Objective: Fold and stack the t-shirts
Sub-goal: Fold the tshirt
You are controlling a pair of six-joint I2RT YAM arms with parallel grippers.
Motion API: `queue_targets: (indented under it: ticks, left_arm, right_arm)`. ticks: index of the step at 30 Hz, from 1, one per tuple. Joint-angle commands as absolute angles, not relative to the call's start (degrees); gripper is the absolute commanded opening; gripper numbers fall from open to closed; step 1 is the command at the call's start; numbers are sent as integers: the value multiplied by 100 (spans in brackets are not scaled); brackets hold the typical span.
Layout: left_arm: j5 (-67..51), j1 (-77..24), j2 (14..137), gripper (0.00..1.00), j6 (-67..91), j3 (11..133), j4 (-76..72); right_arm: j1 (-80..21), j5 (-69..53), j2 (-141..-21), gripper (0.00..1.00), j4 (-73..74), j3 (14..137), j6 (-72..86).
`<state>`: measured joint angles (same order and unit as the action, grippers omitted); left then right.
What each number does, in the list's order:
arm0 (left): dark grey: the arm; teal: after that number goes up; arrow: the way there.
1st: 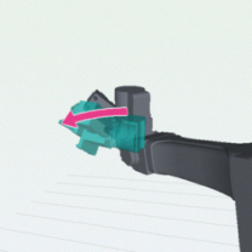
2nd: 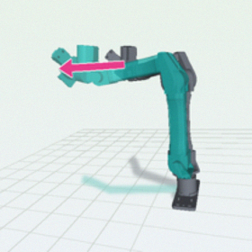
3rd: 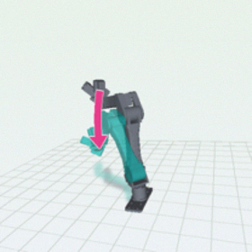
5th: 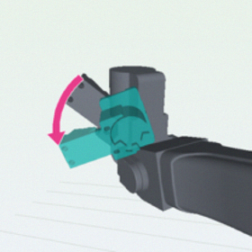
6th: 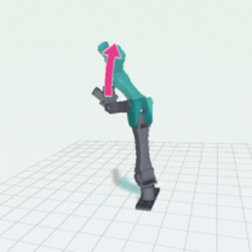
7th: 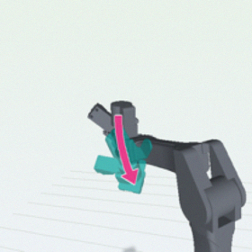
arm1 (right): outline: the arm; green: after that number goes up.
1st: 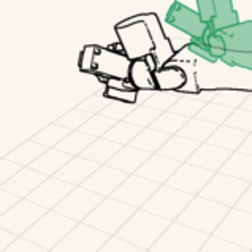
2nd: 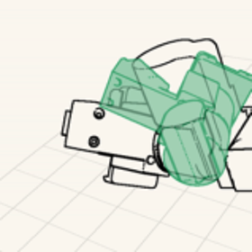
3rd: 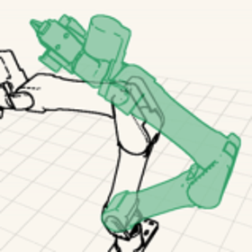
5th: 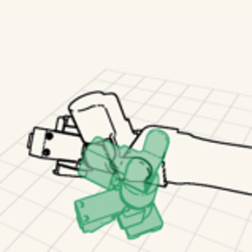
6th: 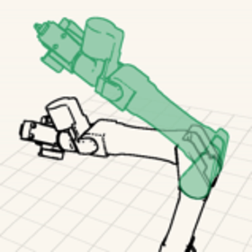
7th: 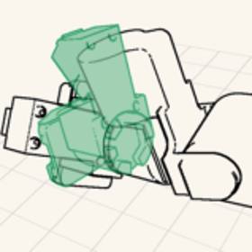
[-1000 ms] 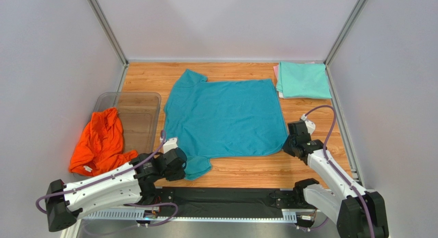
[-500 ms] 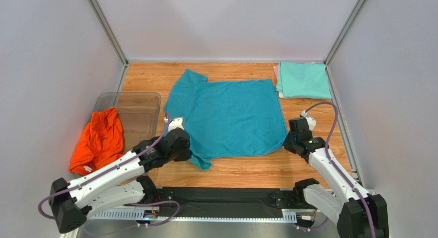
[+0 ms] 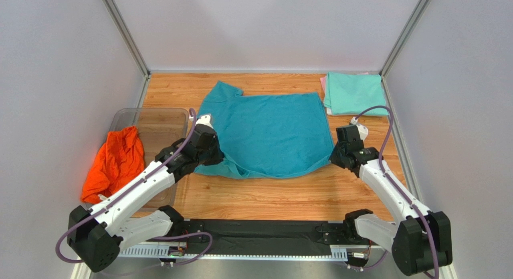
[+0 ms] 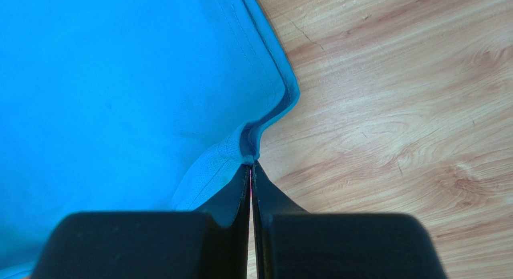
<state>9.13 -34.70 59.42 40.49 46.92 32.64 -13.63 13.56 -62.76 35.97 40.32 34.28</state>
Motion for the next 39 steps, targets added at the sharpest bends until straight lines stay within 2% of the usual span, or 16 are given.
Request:
queue_targets:
  ticks: [1,15,34,35,36,37,39]
  left_arm:
    - [747,-3226,6151,0,3621,5132,2971]
    - [53,-2250,7425,0,3121,5976,2593]
    - [131,-1556,9386,0,2848,7215,2417]
    - [210,-1547,9552,2,2822,7364,2426]
    - [263,-1538,9632,9,2813,7444,2452]
    - [298,-1538,9711,35,2804,7531,2504]
    - [439,-1538,9878,46,2856,7777,2601]
  right_arm:
    - [-1345,1626,-6486,0,3463,4499,3305]
    - [-1178,1881,-7672,0,3463,5502,3129]
    - [-958,1819,-9219,0,3252,6539,3111]
    - [-949,1906,-9281,2,3252,6600,3129]
    - [-941,1942,-9394,5,3269,6653,3129]
    - [-932,1951,-9439,9,3357,6810,3112]
    - [-932,2021,-9509,17,3445,6943,3094]
